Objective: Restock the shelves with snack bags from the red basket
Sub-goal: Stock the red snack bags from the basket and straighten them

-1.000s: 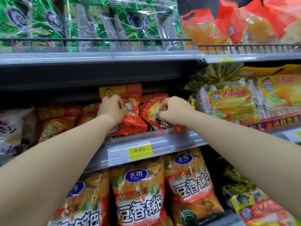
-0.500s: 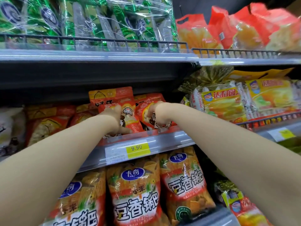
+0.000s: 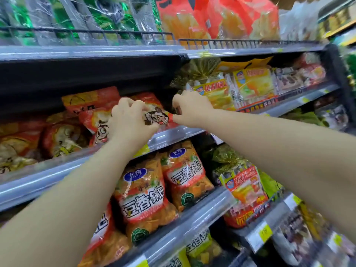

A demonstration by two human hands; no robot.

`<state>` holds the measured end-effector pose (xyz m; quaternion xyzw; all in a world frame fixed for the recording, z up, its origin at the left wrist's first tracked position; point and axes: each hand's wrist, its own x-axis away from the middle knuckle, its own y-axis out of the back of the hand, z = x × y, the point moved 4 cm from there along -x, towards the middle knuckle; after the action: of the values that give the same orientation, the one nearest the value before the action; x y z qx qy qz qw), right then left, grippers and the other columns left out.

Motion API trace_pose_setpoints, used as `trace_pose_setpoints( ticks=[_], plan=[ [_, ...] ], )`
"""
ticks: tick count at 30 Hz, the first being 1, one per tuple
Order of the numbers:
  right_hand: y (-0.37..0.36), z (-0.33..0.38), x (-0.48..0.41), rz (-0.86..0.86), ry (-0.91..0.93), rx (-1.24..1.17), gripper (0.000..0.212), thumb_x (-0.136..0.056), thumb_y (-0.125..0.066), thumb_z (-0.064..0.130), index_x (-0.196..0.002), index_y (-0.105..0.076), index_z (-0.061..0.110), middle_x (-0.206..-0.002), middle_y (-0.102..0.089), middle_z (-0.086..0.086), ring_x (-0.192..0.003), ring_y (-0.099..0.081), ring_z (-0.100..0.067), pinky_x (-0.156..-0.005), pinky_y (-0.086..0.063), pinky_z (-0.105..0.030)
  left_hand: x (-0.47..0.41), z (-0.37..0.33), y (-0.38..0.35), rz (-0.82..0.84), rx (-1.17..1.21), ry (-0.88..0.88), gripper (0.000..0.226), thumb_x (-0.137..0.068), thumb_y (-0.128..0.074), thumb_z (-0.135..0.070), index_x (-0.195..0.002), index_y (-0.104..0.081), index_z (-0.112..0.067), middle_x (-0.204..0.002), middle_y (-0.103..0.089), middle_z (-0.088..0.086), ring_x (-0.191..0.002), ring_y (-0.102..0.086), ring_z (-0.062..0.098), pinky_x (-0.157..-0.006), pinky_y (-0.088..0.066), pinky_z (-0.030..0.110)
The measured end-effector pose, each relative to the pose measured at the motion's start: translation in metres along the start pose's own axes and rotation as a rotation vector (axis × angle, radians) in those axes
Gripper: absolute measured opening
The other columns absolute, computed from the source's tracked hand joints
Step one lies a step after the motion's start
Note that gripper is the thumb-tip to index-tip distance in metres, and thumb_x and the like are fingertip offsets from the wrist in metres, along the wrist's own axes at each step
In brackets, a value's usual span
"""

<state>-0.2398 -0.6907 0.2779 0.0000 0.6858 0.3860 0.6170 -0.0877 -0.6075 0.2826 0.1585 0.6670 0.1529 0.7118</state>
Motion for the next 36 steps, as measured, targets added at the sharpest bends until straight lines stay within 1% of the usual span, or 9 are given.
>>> trace_pose_setpoints(
  ticks=[4,7,11,16,20,26,31,33,36],
  plan=[
    [-0.011,-0.044,0.061,-0.038,-0.012,0.091,0.046,-0.085,-0.056,0.041,-0.123,-0.048,0.016,-0.113,-0.045,-0.01,-0.104,-0.043,-0.03,-0.071,-0.037,-0.038,0.053,-0.039,-0.032,-0.084,-0.023,-0.21,0.042,-0.072,-0.069,-0.036,-0.109,-0.061,-0.016,-0.115,-0.053,0.006,-0.106,-0.048,0.031,-0.079,-0.038,0.042],
    [-0.021,-0.081,0.115,-0.008,-0.063,0.155,0.052,-0.083,-0.058,0.042,-0.128,-0.047,0.018,-0.117,-0.047,-0.009,-0.106,-0.045,-0.031,-0.074,-0.04,-0.041,0.091,-0.067,-0.062,-0.072,0.021,-0.293,0.045,-0.068,-0.072,-0.029,-0.109,-0.064,-0.014,-0.126,-0.054,0.012,-0.116,-0.05,0.033,-0.086,-0.035,0.044],
    [-0.027,-0.124,0.189,0.051,-0.127,0.194,0.054,-0.08,-0.062,0.04,-0.126,-0.053,0.015,-0.12,-0.051,-0.011,-0.106,-0.049,-0.033,-0.08,-0.042,-0.043,0.136,-0.102,-0.093,-0.017,0.117,-0.311,0.05,-0.061,-0.079,-0.024,-0.108,-0.067,-0.013,-0.128,-0.056,0.015,-0.122,-0.05,0.037,-0.097,-0.035,0.052],
    [-0.035,-0.178,0.271,0.169,-0.2,0.177,0.056,-0.078,-0.065,0.039,-0.127,-0.052,0.015,-0.123,-0.05,-0.011,-0.109,-0.048,-0.033,-0.081,-0.043,-0.044,0.195,-0.15,-0.134,0.182,0.178,-0.191,0.054,-0.061,-0.078,-0.027,-0.112,-0.063,-0.014,-0.131,-0.053,0.014,-0.12,-0.05,0.034,-0.094,-0.037,0.048],
    [-0.041,-0.217,0.333,0.295,-0.199,0.155,0.054,-0.082,-0.061,0.04,-0.129,-0.05,0.017,-0.119,-0.05,-0.008,-0.106,-0.049,-0.03,-0.077,-0.047,-0.043,0.257,-0.193,-0.176,0.394,0.206,-0.005,0.059,-0.068,-0.069,-0.034,-0.123,-0.054,-0.02,-0.14,-0.043,0.009,-0.126,-0.04,0.03,-0.098,-0.032,0.045],
    [-0.043,-0.28,0.426,0.441,-0.173,0.078,0.055,-0.078,-0.066,0.039,-0.126,-0.053,0.016,-0.12,-0.053,-0.011,-0.103,-0.053,-0.032,-0.075,-0.049,-0.042,0.371,-0.277,-0.218,0.681,0.221,0.141,0.06,-0.077,-0.063,-0.038,-0.132,-0.045,-0.025,-0.149,-0.031,0.007,-0.133,-0.032,0.028,-0.104,-0.029,0.044],
    [-0.051,-0.324,0.505,0.622,-0.163,0.002,0.058,-0.077,-0.066,0.035,-0.129,-0.052,0.014,-0.123,-0.052,-0.012,-0.108,-0.052,-0.034,-0.079,-0.049,-0.044,0.45,-0.333,-0.223,0.848,0.192,0.225,0.059,-0.076,-0.061,-0.037,-0.131,-0.048,-0.023,-0.148,-0.034,0.007,-0.129,-0.04,0.03,-0.098,-0.036,0.044],
    [-0.058,-0.337,0.538,0.703,-0.187,-0.014,0.06,-0.074,-0.066,0.035,-0.13,-0.051,0.015,-0.123,-0.051,-0.011,-0.108,-0.051,-0.034,-0.08,-0.048,-0.043,0.482,-0.349,-0.226,0.942,0.183,0.261,0.062,-0.076,-0.059,-0.04,-0.134,-0.044,-0.024,-0.147,-0.033,0.006,-0.128,-0.039,0.029,-0.099,-0.035,0.042],
    [-0.077,-0.354,0.587,0.875,-0.223,-0.039,0.069,-0.077,-0.065,0.042,-0.139,-0.041,0.02,-0.14,-0.041,-0.009,-0.123,-0.042,-0.032,-0.092,-0.045,-0.044,0.527,-0.362,-0.239,1.075,0.163,0.303,0.064,-0.081,-0.055,-0.047,-0.139,-0.036,-0.028,-0.15,-0.027,0.004,-0.135,-0.03,0.025,-0.104,-0.029,0.04]
  ],
)
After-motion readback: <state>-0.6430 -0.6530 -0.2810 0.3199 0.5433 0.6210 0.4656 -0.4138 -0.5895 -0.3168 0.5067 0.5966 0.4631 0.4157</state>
